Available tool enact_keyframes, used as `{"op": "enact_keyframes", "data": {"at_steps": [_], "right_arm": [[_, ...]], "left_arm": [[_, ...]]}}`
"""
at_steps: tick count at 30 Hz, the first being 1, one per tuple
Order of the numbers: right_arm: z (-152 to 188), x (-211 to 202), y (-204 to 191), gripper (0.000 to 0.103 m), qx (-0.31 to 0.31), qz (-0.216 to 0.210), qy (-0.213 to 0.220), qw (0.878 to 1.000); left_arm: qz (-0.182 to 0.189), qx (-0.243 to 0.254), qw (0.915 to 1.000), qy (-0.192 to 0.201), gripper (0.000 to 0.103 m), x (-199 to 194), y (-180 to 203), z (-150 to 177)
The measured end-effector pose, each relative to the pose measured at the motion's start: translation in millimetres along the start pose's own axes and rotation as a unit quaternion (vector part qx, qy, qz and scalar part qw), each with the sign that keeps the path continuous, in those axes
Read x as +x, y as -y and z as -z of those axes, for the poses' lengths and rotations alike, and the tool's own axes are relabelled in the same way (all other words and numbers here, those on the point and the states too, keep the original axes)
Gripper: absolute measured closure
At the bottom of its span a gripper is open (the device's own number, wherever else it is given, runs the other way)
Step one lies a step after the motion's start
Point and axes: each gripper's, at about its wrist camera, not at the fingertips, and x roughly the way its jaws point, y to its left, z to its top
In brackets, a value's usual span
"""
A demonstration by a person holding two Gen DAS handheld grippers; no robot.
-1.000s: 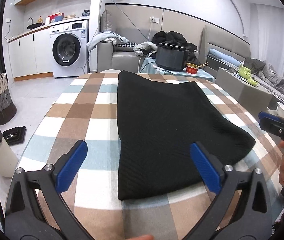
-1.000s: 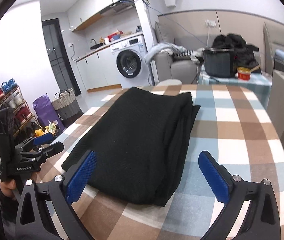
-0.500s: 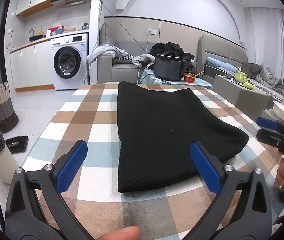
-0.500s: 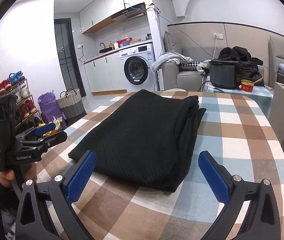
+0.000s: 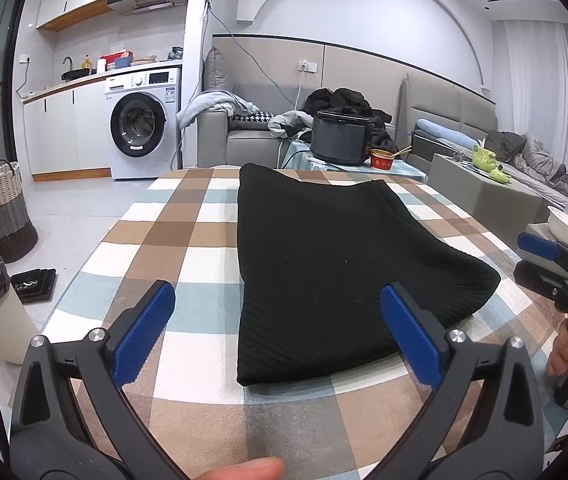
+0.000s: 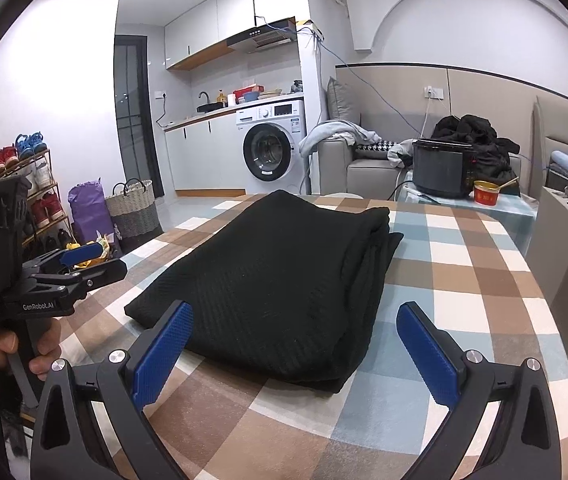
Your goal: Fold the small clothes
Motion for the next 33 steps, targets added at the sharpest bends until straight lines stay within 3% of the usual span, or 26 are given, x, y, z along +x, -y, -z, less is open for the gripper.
{"op": "enact_keyframes", "data": {"at_steps": [33], "right_arm": [[3.2, -6.5, -1.2, 0.0, -0.002, -0.003, 0.013, 1.0]], "left_arm": [[0.0, 0.009, 0.9999, 0.007, 0.001, -0.2, 0.7, -1.0]]}}
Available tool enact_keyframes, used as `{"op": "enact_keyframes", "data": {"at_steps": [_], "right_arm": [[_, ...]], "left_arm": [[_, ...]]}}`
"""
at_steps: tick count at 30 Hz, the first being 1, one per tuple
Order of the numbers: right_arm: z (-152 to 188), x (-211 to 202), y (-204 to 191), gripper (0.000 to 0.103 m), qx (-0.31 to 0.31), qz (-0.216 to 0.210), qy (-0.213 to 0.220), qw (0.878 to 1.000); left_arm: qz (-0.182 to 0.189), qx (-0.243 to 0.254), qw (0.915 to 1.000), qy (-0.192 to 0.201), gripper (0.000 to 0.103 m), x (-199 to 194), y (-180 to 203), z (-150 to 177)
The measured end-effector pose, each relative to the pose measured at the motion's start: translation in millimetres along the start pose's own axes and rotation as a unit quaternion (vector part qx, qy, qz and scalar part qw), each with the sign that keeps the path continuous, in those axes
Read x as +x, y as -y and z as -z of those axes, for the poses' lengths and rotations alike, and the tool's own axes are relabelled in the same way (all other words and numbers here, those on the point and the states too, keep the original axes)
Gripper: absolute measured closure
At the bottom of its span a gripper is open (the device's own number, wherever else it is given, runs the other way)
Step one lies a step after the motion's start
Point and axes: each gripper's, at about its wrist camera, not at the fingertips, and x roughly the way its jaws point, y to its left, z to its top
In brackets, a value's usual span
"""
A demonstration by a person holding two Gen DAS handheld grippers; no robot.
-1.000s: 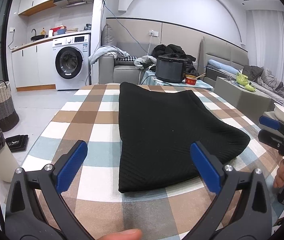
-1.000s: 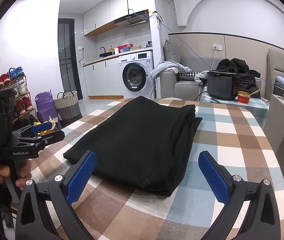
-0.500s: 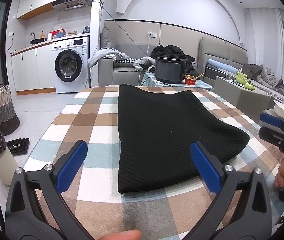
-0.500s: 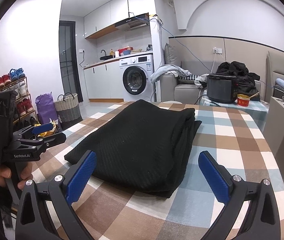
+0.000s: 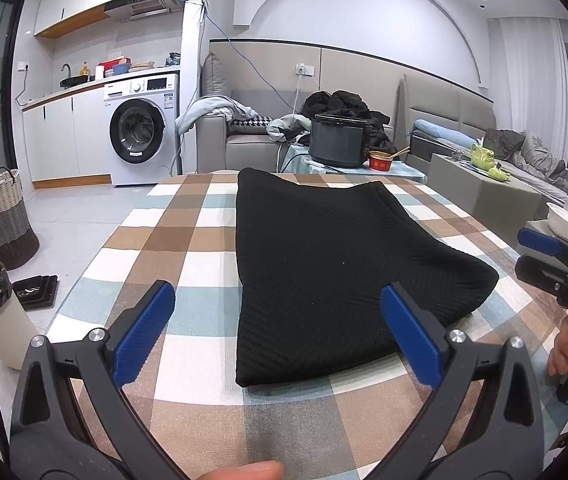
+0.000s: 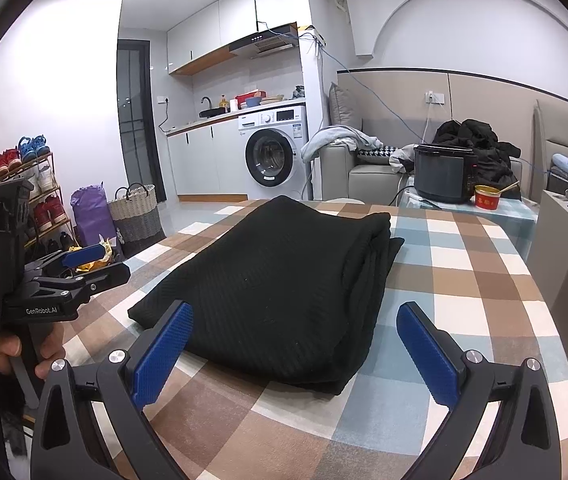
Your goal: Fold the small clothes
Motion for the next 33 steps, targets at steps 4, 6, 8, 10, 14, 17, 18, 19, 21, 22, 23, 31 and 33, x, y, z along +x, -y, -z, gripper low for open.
{"op": "enact_keyframes", "data": {"at_steps": [4, 6, 8, 10, 14, 17, 18, 19, 21, 22, 23, 31, 33], "right_arm": [[0.7, 0.5, -0.6, 0.0, 0.0, -0.001, -0.001, 1.0], [0.6, 0.9, -0.2, 0.0, 0.0, -0.001, -0.001, 1.0], [0.5, 1.0, -0.3, 0.0, -0.001, -0.001, -0.001, 1.0], [1.1, 0.8, -0.6, 0.0, -0.001, -0.001, -0.002, 1.0], [0.9, 0.6, -1.0, 0.0, 0.0, -0.001, -0.001, 1.0], [0.3, 0.9, -0.7, 0.0, 0.0, -0.001, -0.001, 1.0], [0.2, 0.8, -0.8, 0.0, 0.0, -0.001, -0.001, 1.0], [0.7, 0.6, -1.2, 0.0, -0.001, -0.001, -0.001, 1.0], [0.4, 1.8, -0.3, 0.0, -0.001, -0.003, -0.002, 1.0], [1.0, 1.8, -0.6, 0.0, -0.001, -0.004, -0.003, 1.0], [1.5, 2.6, 0.2, 0.0, -0.002, -0.005, -0.003, 1.0], [3.3, 4.7, -1.0, 0.0, -0.012, -0.017, -0.009, 1.0], [2.5, 4.0, -0.3, 0.0, -0.013, -0.011, -0.008, 1.0]], "left_arm": [[0.0, 0.0, 1.0, 0.0, 0.001, -0.1, -0.1, 0.0], [0.0, 0.0, 1.0, 0.0, 0.001, -0.1, -0.3, 0.1], [0.0, 0.0, 1.0, 0.0, 0.001, -0.1, -0.3, 0.0], [0.002, 0.0, 1.0, 0.0, 0.001, 0.3, -0.8, 0.3], [0.0, 0.0, 1.0, 0.0, 0.001, 0.0, -0.2, 0.1], [0.0, -0.001, 1.0, 0.0, 0.001, -0.1, -0.2, 0.2], [0.0, -0.001, 1.0, 0.0, 0.001, 0.0, -0.3, 0.2], [0.0, -0.001, 1.0, 0.0, 0.001, 0.4, -0.5, 0.3], [0.0, -0.001, 1.0, 0.0, 0.001, 0.0, -0.4, 0.3], [0.0, 0.0, 1.0, 0.0, 0.001, -0.1, -0.4, 0.2], [0.0, 0.0, 1.0, 0.0, 0.001, -0.1, -0.4, 0.2], [0.0, -0.001, 1.0, 0.0, 0.001, 0.2, -0.8, 0.4], [0.0, -0.001, 1.0, 0.0, 0.001, 0.0, -0.7, 0.3]]}}
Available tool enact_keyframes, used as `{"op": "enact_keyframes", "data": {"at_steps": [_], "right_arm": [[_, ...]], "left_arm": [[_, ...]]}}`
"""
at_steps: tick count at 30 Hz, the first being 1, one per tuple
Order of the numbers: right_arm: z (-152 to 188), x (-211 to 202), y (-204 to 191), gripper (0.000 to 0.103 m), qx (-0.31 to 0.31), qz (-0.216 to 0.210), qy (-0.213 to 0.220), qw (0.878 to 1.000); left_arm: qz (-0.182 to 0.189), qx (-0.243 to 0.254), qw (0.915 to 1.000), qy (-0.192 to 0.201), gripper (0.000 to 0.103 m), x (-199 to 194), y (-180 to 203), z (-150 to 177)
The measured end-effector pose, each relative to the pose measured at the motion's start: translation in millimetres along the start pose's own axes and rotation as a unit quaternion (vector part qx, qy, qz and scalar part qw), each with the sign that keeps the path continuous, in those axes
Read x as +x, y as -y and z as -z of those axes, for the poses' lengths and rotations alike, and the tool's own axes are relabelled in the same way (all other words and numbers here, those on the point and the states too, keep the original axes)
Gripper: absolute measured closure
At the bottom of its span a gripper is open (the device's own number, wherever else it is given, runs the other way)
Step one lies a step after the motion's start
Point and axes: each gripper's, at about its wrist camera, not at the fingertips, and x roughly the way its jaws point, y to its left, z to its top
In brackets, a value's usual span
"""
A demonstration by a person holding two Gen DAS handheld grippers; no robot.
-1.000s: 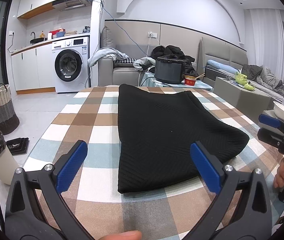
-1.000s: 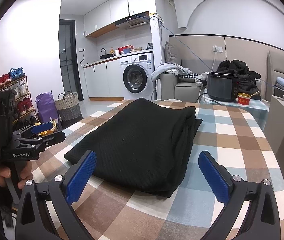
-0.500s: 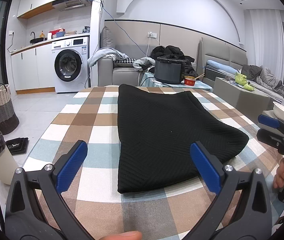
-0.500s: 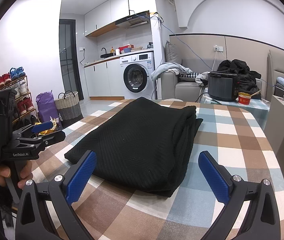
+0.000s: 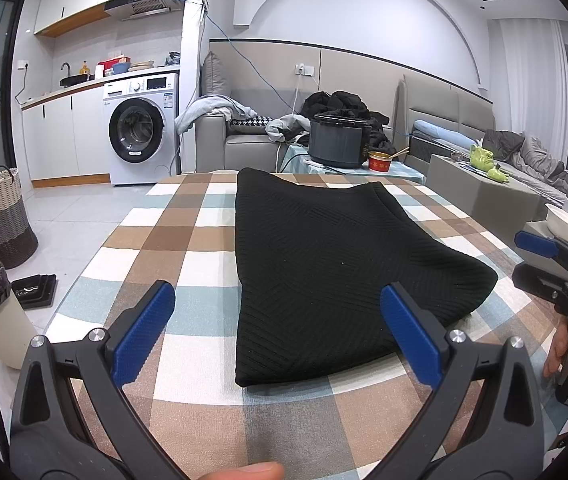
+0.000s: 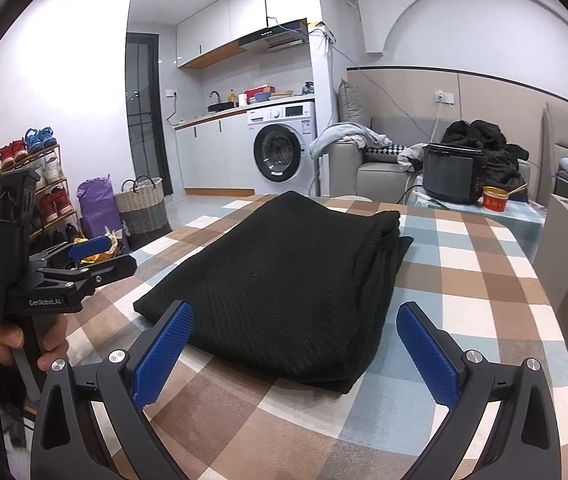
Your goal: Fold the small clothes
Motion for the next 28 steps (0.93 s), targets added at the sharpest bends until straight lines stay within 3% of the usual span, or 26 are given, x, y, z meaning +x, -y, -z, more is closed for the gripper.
{"op": "enact_keyframes", "data": {"at_steps": [28], "right_arm": [[-1.0, -0.9, 1.1, 0.0, 0.003, 0.001, -0.003, 1.0]], "left_arm": [[-0.004, -0.003, 1.0, 0.001, 0.001, -0.7, -1.3, 0.5]]}}
